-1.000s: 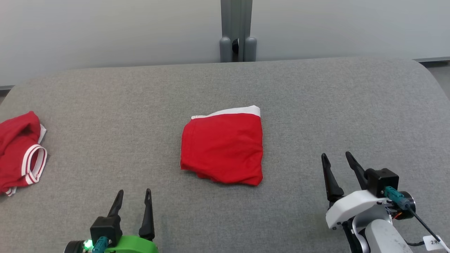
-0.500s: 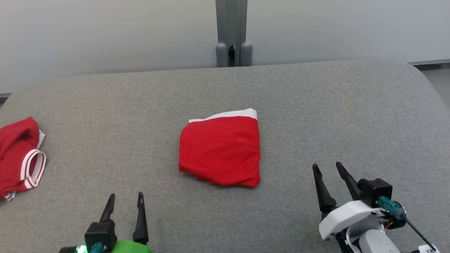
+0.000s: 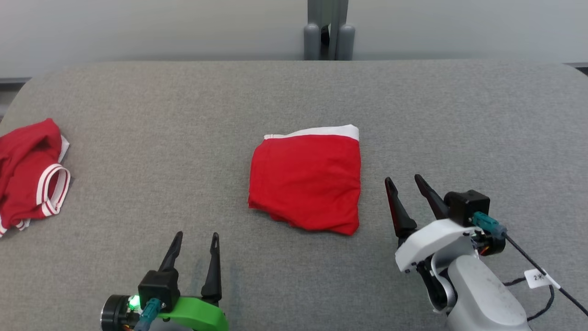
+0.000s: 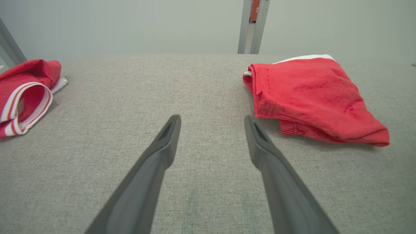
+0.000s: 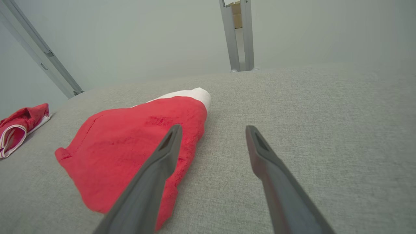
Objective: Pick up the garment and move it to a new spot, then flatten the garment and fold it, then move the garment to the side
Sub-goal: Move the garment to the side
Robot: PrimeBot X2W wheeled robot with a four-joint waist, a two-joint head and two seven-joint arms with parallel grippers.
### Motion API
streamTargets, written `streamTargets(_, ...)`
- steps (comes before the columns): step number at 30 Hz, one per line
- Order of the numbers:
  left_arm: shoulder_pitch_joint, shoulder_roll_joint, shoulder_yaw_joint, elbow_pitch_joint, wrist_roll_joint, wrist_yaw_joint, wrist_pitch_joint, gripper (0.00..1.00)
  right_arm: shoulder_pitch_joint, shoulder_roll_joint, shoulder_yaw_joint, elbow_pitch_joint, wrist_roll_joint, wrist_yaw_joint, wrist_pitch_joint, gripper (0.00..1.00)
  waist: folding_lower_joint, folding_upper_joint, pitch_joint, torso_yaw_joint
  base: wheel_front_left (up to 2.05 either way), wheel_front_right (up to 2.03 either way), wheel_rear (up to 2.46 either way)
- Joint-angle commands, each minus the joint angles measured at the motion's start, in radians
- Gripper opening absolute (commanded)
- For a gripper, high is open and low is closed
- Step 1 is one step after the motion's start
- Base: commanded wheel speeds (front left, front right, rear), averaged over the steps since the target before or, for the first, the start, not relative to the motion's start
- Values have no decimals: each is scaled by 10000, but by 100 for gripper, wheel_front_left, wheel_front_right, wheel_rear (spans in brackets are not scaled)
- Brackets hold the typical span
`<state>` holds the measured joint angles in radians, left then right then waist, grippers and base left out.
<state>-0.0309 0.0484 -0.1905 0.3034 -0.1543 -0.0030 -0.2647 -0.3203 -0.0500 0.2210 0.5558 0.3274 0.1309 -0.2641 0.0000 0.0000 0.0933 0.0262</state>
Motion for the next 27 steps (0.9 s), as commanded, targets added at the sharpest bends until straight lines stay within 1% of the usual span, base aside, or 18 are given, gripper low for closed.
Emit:
streamTargets(1, -280, 39, -140, 63, -40, -37, 8, 100, -487, -17, 67, 249, 33, -3, 0, 100, 0, 0, 864, 860, 0, 0, 0)
streamTargets(6, -606, 39, -457, 113, -82, -24, 9, 100, -1509, -32, 56, 1338, 178, -5, 0, 100, 0, 0, 1478, 1461, 0, 0, 0)
streamTargets(9, -768, 37, -587, 107, -144, -2, 9, 100, -1953, -35, -160, 1954, 366, -5, 0, 100, 0, 0, 1716, 1760, 0, 0, 0)
streamTargets(13, -917, 36, -761, 109, -189, 24, 9, 100, -2305, -30, -224, 2750, 422, -3, 0, 100, 0, 0, 1899, 1991, 0, 0, 0)
streamTargets(16, -992, 37, -912, 170, -165, 13, 9, 100, -2390, -30, 24, 3054, 735, -3, 1, 100, 0, 0, 1956, 2061, 0, 0, 0)
streamTargets(17, -1055, 37, -942, 170, -179, 41, 9, 100, -2397, -30, 118, 3074, 772, -3, 13, 76, 0, 0, 1979, 2052, 0, 0, 0)
streamTargets(18, -1093, 37, -956, 161, -190, 55, 9, 100, -2366, -25, 168, 3046, 774, -3, 13, 0, 0, 0, 1987, 2024, 0, 0, 0)
streamTargets(20, -1114, 37, -978, 109, -181, 55, 9, 100, -2256, -4, 161, 2777, 812, -3, 12, 0, 0, 0, 1972, 1896, 0, 0, 0)
streamTargets(23, -1062, 37, -909, 113, -75, -9, 9, 100, -1998, -19, 135, 2192, 891, -3, 10, 0, 0, 0, 1819, 1444, 0, 0, 0)
streamTargets(27, -1152, 40, -836, 223, 228, -219, 8, 100, -1777, -34, 250, 1878, 996, -6, 10, 0, 0, 0, 1579, 482, 0, 0, 0)
